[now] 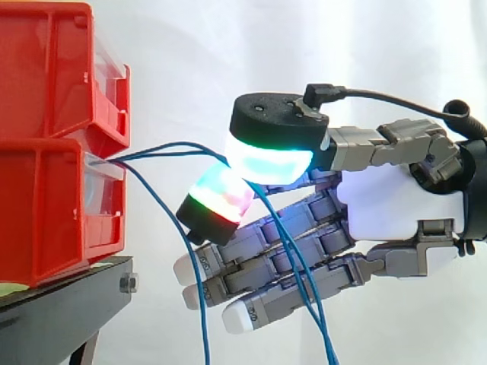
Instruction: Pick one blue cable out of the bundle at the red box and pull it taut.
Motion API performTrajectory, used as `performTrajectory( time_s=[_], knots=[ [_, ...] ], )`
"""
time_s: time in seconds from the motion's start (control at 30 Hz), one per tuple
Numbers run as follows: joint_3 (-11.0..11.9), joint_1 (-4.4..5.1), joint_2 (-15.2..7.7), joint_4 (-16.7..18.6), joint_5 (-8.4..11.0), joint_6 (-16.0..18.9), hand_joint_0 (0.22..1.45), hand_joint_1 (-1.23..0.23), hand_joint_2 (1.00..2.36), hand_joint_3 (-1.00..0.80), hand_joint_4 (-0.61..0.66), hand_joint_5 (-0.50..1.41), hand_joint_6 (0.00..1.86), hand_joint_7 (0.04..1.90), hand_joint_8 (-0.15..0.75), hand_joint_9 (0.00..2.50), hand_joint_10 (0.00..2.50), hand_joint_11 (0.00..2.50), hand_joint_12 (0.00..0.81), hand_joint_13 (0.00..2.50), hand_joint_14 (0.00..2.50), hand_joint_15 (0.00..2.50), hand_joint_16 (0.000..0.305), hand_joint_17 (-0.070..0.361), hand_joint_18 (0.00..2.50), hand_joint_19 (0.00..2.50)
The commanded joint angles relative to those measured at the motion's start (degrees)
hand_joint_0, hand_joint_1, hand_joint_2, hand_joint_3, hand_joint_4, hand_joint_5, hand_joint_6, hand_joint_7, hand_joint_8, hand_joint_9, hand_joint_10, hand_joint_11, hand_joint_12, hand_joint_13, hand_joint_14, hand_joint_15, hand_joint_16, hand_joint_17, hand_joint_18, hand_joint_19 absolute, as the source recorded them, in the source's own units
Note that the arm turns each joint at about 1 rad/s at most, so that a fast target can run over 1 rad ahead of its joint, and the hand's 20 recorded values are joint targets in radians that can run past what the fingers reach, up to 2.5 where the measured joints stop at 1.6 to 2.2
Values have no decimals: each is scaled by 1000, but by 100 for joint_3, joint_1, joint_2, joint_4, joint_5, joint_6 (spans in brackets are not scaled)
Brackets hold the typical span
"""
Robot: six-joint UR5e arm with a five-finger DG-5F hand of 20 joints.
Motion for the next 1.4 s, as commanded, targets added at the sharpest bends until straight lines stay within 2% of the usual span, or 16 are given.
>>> performTrajectory(
  time_s=[0.0, 0.53, 0.63, 0.83, 0.97, 1.07, 1.1, 1.37],
  knots=[
    [0, 0, 0, 0, 3, 3, 614, -839, 1017, -245, 131, -202, 821, 1257, 236, 373, 10, 532, 375, 195, 0, 20, 52, 116, 411, 262],
    [0, 0, 9, 0, -6, -6, 615, -802, 1015, -312, 124, -172, 839, 1343, 277, 503, 12, 554, 385, 289, 0, 49, 53, 118, 518, 313],
    [0, 0, 0, -9, -6, -6, 630, -803, 1011, -366, 124, -169, 839, 1345, 282, 529, 14, 561, 386, 298, 0, 48, 53, 118, 536, 311],
    [0, 0, 0, 0, 3, 3, 724, -838, 1003, -461, 35, -198, 867, 1306, 286, 508, 14, 561, 391, 318, 0, 35, 53, 119, 568, 278],
    [0, 0, 0, -9, -6, 3, 797, -867, 1006, -425, 177, -232, 881, 1272, 300, 456, 14, 571, 397, 322, 0, 34, 54, 121, 572, 288],
    [0, 0, 0, 0, -6, 3, 803, -862, 1004, -443, 186, -237, 879, 1233, 300, 453, 14, 568, 398, 334, 0, 38, 54, 122, 577, 281],
    [0, 0, 0, -9, -6, -6, 797, -851, 1000, -496, 190, -237, 876, 1208, 300, 455, 14, 575, 399, 341, 0, 41, 54, 122, 593, 280],
    [0, 0, 0, 0, -6, 3, 675, -790, 1000, -500, 203, -231, 861, 1182, 313, 454, 14, 573, 404, 354, 0, 57, 55, 123, 608, 294]
  ],
)
